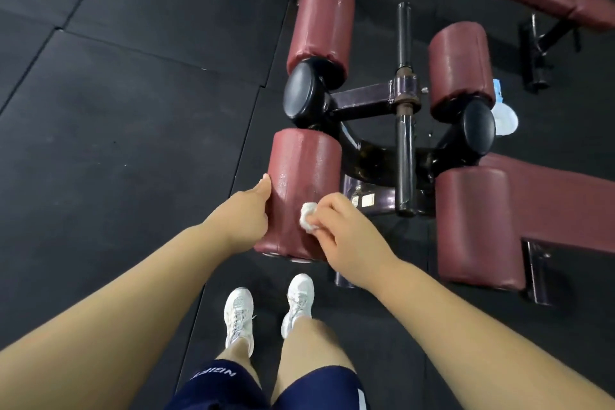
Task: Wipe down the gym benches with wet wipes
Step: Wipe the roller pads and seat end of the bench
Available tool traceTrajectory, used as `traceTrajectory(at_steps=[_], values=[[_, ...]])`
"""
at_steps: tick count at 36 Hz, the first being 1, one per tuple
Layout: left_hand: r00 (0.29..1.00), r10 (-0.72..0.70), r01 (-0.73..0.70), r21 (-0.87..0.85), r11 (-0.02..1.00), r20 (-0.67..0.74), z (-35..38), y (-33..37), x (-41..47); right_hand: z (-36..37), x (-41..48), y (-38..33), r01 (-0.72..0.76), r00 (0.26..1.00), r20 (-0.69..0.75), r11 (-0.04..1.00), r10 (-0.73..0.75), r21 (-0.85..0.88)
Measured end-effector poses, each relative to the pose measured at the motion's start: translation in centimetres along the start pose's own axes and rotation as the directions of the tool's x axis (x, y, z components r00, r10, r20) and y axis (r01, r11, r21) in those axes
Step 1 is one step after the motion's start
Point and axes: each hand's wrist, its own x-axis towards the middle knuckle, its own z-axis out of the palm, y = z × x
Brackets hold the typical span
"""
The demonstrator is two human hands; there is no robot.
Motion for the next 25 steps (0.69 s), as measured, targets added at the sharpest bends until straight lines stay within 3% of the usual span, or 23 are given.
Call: traceTrajectory(at_steps=[5,10,13,16,21,25], values=[[1.000,-0.013,0.013,-0.063,0.998,-0.007,-0.4,-0.3,0.1,-0.4,0.5,0.6,0.119,0.991,0.071,0.992,-0.116,-0.038],[0.995,0.067,-0.061,0.087,0.994,-0.071,-0.3,0.3,-1.1,-1.7,6.8,2.6,-0.100,0.988,-0.111,0.991,0.110,0.092],[0.982,0.134,-0.129,0.046,0.991,-0.131,0.4,1.2,-2.7,-2.6,9.8,3.7,-0.189,0.974,-0.108,0.975,0.201,0.116],[0.992,0.103,-0.096,0.094,0.991,-0.070,0.8,1.9,-3.0,-2.5,10.1,3.9,-0.187,0.976,-0.101,0.979,0.196,0.086],[0.997,0.065,-0.063,0.061,0.996,-0.029,0.8,1.2,-2.4,-0.9,4.8,2.5,0.047,0.999,-0.030,0.996,-0.045,0.077],[0.999,0.013,-0.016,-0.084,0.996,-0.034,0.4,0.0,-2.2,-0.1,0.0,1.5,0.285,0.952,0.085,0.952,-0.295,0.114]])
